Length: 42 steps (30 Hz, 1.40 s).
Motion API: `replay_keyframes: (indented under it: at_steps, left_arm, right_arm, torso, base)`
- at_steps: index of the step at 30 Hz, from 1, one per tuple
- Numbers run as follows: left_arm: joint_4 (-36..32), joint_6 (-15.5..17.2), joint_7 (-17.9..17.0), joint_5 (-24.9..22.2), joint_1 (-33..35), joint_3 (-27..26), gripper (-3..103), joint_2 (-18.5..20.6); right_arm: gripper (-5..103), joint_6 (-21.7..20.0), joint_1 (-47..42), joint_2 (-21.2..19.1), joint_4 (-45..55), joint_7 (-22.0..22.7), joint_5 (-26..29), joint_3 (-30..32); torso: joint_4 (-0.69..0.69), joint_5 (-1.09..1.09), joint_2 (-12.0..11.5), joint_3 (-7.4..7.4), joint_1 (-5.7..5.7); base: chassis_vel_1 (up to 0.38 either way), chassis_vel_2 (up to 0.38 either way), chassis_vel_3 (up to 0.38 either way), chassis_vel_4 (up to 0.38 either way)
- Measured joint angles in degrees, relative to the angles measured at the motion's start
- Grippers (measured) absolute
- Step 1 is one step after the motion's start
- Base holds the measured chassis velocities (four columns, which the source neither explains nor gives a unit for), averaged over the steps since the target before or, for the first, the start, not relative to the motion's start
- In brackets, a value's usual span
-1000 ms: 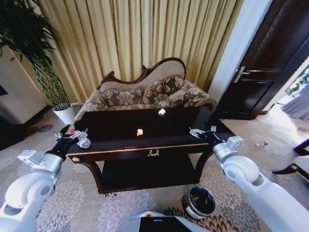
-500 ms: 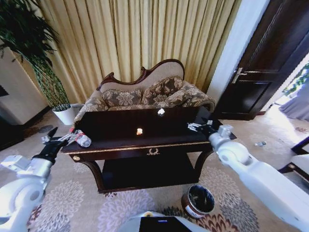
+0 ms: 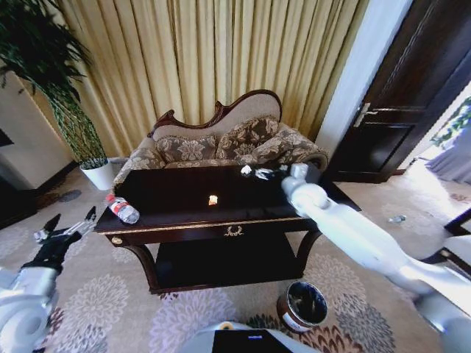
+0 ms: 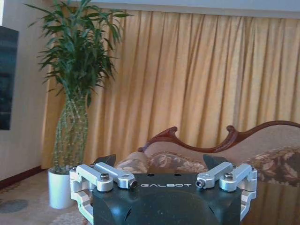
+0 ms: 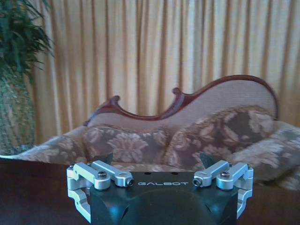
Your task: Move to the front of the table and place the trash on the table into the trash bin.
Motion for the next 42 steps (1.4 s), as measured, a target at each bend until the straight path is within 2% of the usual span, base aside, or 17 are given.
replay_keyframes:
  at_steps: [1, 3, 4, 6, 8, 10, 23, 30, 33, 38, 39, 42]
  left_arm:
    - [0.0, 0.0, 0.0, 0.0, 0.0, 0.0, 100, 0.0]
    - [0.12, -0.16, 0.13, 0.08, 0.29, -0.63, 100, -0.75]
    - [0.12, -0.16, 0.13, 0.08, 0.29, -0.63, 100, -0.75]
    - [0.12, -0.18, 0.15, 0.18, 0.37, -0.88, 100, -1.24]
    - [0.11, -0.19, 0.15, 0.23, 0.39, -0.91, 100, -1.34]
    - [-0.2, -0.19, 0.15, 0.38, 0.48, -1.03, 100, -1.82]
    - [-1.82, -0.06, -0.07, 1.67, 0.84, -0.21, 100, -2.8]
    - [-3.15, 2.34, -1.36, 1.35, 0.42, -0.39, 100, -1.61]
    - [-3.99, 4.78, -2.61, 0.76, 0.39, -0.75, 100, -0.98]
    - [-4.79, 6.91, -3.83, 0.15, 0.36, -0.83, 100, -0.59]
    - [-5.42, 8.47, -4.57, -0.47, 0.36, -0.98, 100, -0.03]
    - [-5.91, 10.06, -4.89, -1.41, 0.27, -1.53, 100, 1.31]
  right_arm:
    - [100, 0.0, 0.0, 0.0, 0.0, 0.0, 0.0, 0.0]
    - [100, 0.07, 3.39, 4.0, -4.44, -0.81, -0.24, -2.01]
    - [100, 0.07, 3.39, 4.0, -4.44, -0.81, -0.24, -2.01]
    - [100, 0.1, 5.33, 7.24, -8.4, -1.47, -0.43, -3.2]
    - [100, 0.12, 5.66, 7.92, -9.29, -1.7, -0.58, -3.41]
    - [100, 0.22, 6.78, 10.55, -12.9, -2.99, -1.44, -4.28]
    - [100, -0.29, 7.79, 17.28, -22.55, -3.28, -3.04, -4.9]
    - [100, 0.23, 9.27, 20.51, -30.39, -3.87, -5.23, -4.87]
    - [100, 0.39, 9.95, 22.34, -34.34, -3.89, -6.5, -4.76]
    - [100, 0.51, 10.38, 23.66, -36.7, -3.84, -7.24, -4.6]
    - [100, 0.57, 10.69, 24.72, -38.45, -3.78, -7.78, -4.46]
    - [100, 0.64, 11.04, 25.67, -40.79, -3.84, -9.08, -4.15]
  torso:
    - [0.0, 0.0, 0.0, 0.0, 0.0]
    - [0.01, -0.01, 0.0, 0.0, 0.0]
    - [0.01, -0.01, 0.0, 0.0, 0.0]
    - [0.0, -0.01, 0.0, 0.0, 0.01]
    - [0.0, -0.01, 0.0, 0.0, 0.01]
    - [-0.01, -0.01, 0.0, 0.0, 0.0]
    - [0.0, 0.0, 0.0, 0.0, 0.0]
    - [-0.01, 0.0, 0.0, -0.01, 0.0]
    - [0.0, 0.0, 0.0, 0.0, 0.0]
    - [0.0, 0.0, 0.0, 0.0, 0.0]
    - [0.01, 0.0, 0.0, 0.0, 0.0]
    - [0.01, 0.0, 0.0, -0.01, 0.0]
  base:
    - [0.0, 0.0, 0.0, 0.0]
    - [0.0, 0.0, 0.0, 0.0]
    - [0.0, 0.0, 0.0, 0.0]
    - [0.0, 0.0, 0.0, 0.0]
    - [0.0, 0.0, 0.0, 0.0]
    - [0.0, 0.0, 0.0, 0.0]
    - [0.0, 0.0, 0.0, 0.0]
    - [0.0, 0.0, 0.0, 0.0]
    - [0.0, 0.0, 0.0, 0.0]
    - [0.0, 0.0, 0.0, 0.0]
    - [0.0, 0.0, 0.0, 0.0]
    - [0.0, 0.0, 0.0, 0.0]
